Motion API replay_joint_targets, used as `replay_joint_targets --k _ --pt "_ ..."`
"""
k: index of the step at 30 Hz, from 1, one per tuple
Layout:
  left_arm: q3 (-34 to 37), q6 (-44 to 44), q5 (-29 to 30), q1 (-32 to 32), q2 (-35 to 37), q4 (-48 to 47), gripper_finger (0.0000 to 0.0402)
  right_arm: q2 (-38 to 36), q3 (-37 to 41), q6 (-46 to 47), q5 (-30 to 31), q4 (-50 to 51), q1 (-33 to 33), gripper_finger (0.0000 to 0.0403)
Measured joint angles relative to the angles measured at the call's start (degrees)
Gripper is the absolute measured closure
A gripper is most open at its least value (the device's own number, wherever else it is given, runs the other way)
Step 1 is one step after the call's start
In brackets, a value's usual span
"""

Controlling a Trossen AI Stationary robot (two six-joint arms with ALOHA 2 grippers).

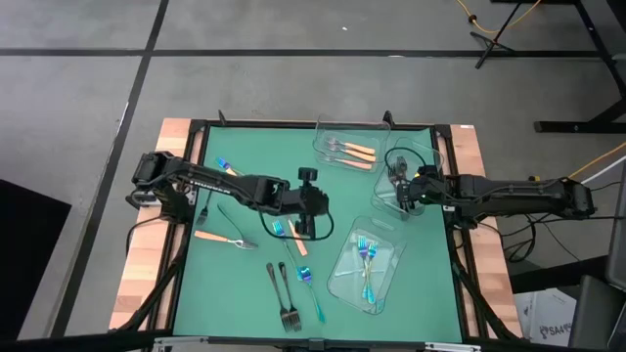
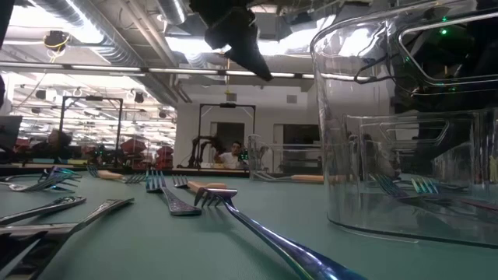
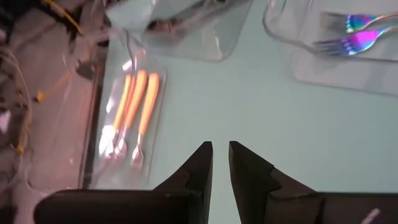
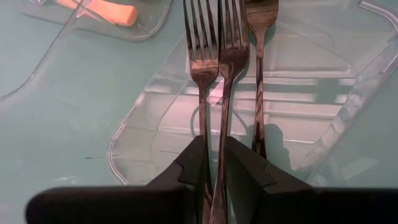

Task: Sort silverware by color (type)
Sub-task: Put the orange fork into the top transparent bin

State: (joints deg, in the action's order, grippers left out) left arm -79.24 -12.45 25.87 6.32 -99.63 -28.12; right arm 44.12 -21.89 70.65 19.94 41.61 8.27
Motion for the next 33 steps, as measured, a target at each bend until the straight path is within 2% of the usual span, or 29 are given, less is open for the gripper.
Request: replay_joint_targets --k 7,12,19,29,33 --pt "0.0 11.26 -0.02 -1.46 0.0 -6.2 0.0354 0.0 0.02 0.0 -0.02 0.01 0.0 0.0347" --pt "0.0 13.82 -1.57 -3.0 0.0 -13.73 0.0354 0.0 0.02 0.0 -0.02 0.01 0.02 0.0347" --pt "0.0 11.46 -4.44 -5.34 0.0 -23.98 0.0354 0.0 0.02 -0.21 -0.04 0.01 0.0 0.0347" --pt "0.0 1.2 -5.23 -8.86 0.0 -31.9 0.0354 0.0 0.04 -0.39 -0.04 0.03 0.0 0.0347" --pt "0.63 -3.26 -11.05 -11.22 1.03 -33.97 0.0354 0.0 0.04 -0.42 -0.04 0.03 0.0 0.0347"
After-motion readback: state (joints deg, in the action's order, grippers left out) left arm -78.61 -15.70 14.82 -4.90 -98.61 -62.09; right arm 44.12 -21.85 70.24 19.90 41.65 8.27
